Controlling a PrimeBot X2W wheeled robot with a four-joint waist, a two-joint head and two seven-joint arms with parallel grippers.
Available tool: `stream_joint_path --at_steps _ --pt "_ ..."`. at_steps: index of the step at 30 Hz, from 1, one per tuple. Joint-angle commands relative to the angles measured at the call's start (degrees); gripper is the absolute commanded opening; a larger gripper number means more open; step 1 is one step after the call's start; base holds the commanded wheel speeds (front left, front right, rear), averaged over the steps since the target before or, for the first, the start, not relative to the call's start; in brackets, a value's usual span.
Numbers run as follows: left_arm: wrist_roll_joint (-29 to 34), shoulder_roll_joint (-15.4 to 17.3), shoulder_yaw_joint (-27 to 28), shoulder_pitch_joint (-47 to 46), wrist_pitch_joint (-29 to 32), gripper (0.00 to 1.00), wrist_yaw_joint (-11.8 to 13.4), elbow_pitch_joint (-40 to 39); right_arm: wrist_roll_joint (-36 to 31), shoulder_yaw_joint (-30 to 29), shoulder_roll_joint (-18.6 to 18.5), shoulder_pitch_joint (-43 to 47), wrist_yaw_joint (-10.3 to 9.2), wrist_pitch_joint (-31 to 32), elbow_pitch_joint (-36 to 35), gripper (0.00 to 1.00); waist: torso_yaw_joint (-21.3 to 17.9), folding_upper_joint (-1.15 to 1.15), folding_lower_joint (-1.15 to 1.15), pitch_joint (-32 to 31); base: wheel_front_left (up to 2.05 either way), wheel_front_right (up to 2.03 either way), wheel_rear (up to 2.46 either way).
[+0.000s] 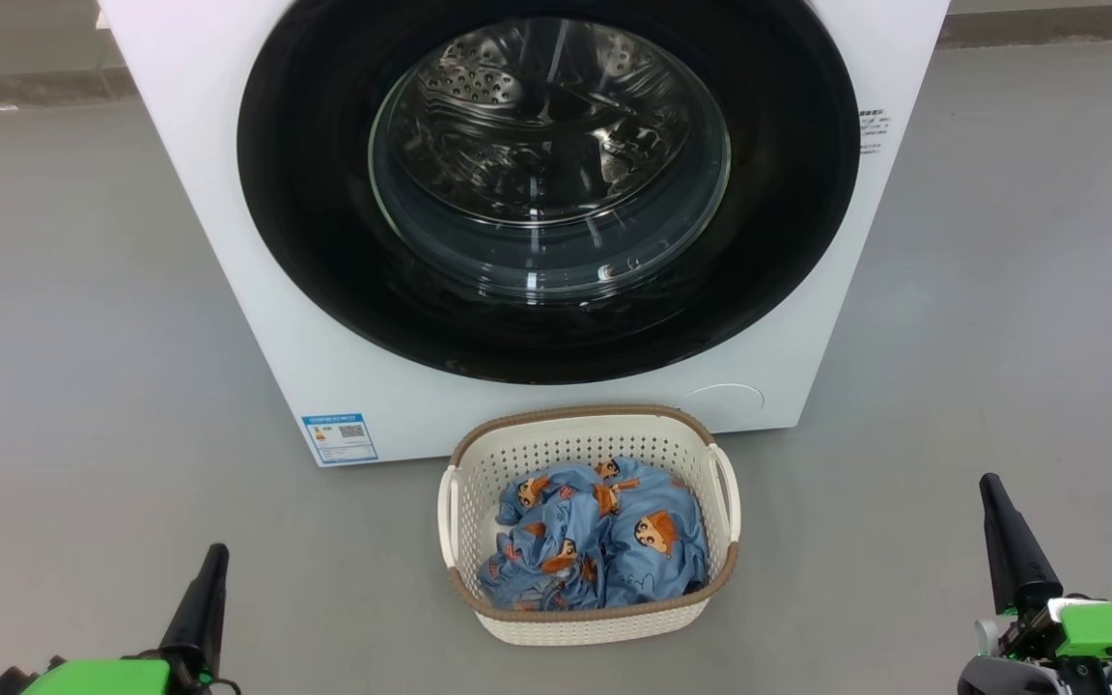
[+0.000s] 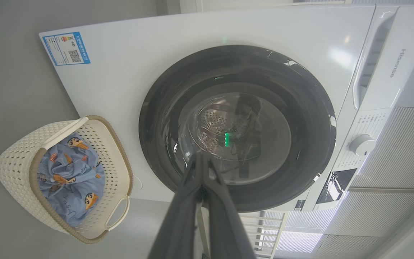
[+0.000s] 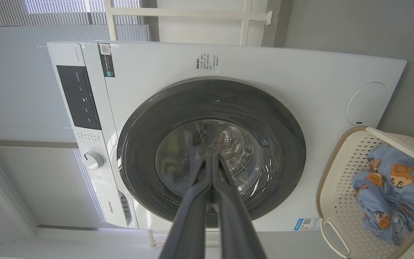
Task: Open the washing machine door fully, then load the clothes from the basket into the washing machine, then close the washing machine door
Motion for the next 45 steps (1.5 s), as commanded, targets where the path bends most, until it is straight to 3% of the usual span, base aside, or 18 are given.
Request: stream_joint_path --at_steps 1,14,15,25,31,45 --pt "0.6 0.9 2.0 -2.7 0.3 0.00 0.0 -1.4 -0.8 1.1 -0.2 -2.3 0.07 0.4 -1.6 0.00 0.0 0.00 0.00 0.0 0.00 0.00 0.00" --pt "0.6 0.8 2.1 -2.7 0.3 0.00 0.0 -1.4 -0.8 1.0 -0.2 -2.3 0.07 0.4 -1.6 0.00 0.0 0.00 0.00 0.0 0.00 0.00 0.00" --pt "0.0 0.0 0.1 0.0 0.1 1.00 0.0 0.0 0.0 0.0 0.1 0.0 -0.01 0.1 0.0 1.00 0.0 0.00 0.00 0.0 0.00 0.00 0.00" --pt "0.5 -1.1 -0.7 1.9 -0.9 1.00 0.0 1.6 -0.3 0.7 0.7 1.7 -0.01 -0.8 2.3 1.00 0.1 0.00 0.09 0.0 0.00 0.00 0.00" --pt "1.6 -0.9 -1.0 2.0 -1.9 1.00 0.0 0.8 -1.2 1.5 0.5 1.8 0.00 -1.8 2.2 1.00 0.1 0.00 0.01 0.1 0.00 0.00 0.00" --pt "7.2 -0.3 -0.9 2.1 -4.1 1.00 0.0 -1.5 -7.0 3.0 -0.3 1.3 0.01 -4.3 1.7 1.00 0.2 0.00 0.00 0.2 0.00 0.00 0.00"
